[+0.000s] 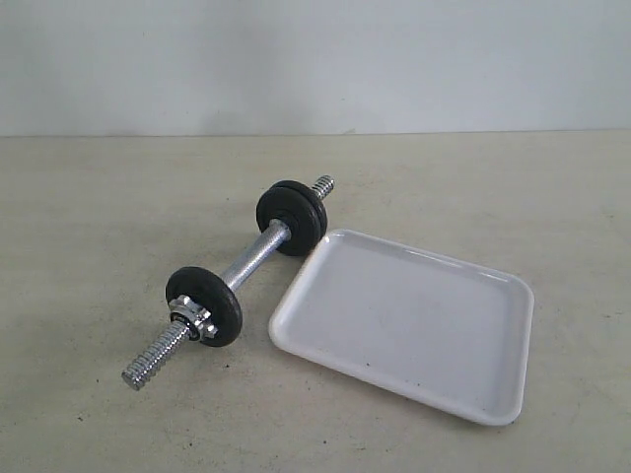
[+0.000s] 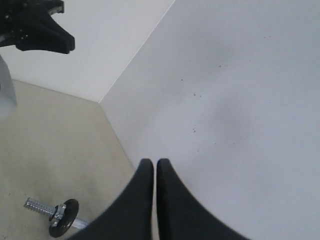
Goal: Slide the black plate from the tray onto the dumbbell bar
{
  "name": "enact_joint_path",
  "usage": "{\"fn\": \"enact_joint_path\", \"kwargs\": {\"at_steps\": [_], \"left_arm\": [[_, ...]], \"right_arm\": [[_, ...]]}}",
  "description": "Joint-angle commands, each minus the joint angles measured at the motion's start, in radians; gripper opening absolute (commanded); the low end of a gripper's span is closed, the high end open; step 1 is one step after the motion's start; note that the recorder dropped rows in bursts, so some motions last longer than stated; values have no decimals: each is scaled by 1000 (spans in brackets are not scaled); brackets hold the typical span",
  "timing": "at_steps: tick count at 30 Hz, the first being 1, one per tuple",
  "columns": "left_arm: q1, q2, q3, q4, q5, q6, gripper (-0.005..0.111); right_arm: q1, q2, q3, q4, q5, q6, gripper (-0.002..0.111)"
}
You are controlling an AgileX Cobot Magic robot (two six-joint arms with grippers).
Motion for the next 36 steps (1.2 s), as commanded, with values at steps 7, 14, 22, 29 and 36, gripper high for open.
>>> {"fn": "enact_joint_path", "kwargs": {"at_steps": [7,14,22,29,36], "left_arm": [[109,-281,31,0,11,-10,4],[231,-333,25,-4,-1,-10,4],[452,-333,25,-4,1,-10,4],[499,-333,25,-4,1,-10,4],[499,-333,25,-4,5,-10,4]], "right_arm": [[-2,-153,461,13,-453,6,0],[-2,-133,720,418,-745,156,0],[-2,-133,749,424,-815,165,0],[-2,-137,795,330,-803,15,0],[-55,-361,992,333,-909,26,0]]}}
